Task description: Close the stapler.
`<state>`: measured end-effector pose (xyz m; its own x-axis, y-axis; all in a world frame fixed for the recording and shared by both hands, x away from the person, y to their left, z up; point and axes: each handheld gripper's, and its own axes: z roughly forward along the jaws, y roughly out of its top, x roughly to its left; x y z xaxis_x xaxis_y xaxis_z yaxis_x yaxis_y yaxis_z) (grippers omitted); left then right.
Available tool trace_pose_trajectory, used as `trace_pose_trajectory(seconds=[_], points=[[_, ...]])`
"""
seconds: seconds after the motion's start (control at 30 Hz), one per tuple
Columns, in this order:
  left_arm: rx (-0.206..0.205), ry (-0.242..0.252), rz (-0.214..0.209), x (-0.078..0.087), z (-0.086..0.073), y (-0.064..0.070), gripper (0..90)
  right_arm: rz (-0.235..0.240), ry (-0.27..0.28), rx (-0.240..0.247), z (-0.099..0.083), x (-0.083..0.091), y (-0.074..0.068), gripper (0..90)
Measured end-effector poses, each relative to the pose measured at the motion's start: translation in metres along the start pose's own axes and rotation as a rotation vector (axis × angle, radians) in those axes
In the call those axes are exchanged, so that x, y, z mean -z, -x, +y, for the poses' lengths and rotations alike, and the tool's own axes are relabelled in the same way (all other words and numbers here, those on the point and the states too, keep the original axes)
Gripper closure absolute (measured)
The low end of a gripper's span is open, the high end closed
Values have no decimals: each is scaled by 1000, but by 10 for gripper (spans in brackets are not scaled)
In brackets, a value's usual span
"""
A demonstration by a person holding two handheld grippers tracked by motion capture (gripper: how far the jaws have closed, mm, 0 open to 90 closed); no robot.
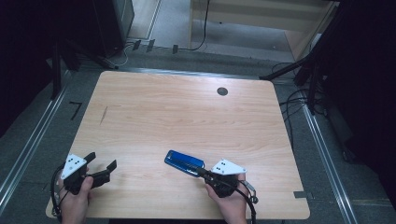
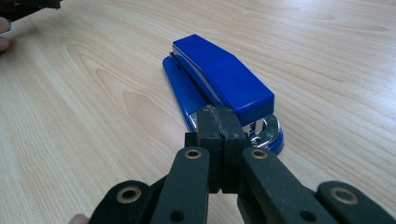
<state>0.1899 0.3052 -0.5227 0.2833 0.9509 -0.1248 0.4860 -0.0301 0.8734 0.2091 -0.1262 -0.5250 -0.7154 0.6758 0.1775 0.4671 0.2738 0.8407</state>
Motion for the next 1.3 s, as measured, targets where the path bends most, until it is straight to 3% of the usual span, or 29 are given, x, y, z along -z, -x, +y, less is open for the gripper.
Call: trace_pose_trajectory(seconds=[0.4,0.53,1.3], points=[[18,-28,1,-4,1,-2,127,-16,-16,0,-1,-3,7,900],[6,-39,5,-4,1,-1,132,-22,-12,0,0,-3,9,900],[4,-38,8,-4,1,0,132,-62,5,-20,7,-11,28,900]])
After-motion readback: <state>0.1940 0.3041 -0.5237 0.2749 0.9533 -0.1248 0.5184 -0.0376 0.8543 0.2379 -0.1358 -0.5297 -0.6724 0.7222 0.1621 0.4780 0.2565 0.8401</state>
